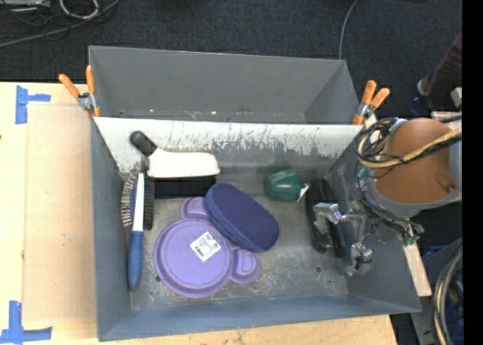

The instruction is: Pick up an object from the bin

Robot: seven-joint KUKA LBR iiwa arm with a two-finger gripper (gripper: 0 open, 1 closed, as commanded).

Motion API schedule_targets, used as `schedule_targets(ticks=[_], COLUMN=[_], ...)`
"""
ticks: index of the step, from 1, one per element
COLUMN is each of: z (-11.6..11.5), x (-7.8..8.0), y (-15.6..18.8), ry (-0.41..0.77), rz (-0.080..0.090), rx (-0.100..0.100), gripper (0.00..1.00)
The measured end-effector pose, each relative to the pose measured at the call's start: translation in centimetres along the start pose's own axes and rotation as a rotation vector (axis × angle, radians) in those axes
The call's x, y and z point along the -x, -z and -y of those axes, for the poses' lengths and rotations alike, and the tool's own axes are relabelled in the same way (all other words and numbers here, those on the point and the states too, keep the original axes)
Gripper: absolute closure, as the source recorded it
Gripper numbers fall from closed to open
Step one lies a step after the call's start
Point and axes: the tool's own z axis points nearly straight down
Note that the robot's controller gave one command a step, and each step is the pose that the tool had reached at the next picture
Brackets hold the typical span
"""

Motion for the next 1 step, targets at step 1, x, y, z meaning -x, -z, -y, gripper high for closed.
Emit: schedule_targets(ticks=[1], z=[0.06], x=[0.13], y=[-0.82], ry=[0.145], rz=[-0.005], rx=[0.0], gripper=[1.0])
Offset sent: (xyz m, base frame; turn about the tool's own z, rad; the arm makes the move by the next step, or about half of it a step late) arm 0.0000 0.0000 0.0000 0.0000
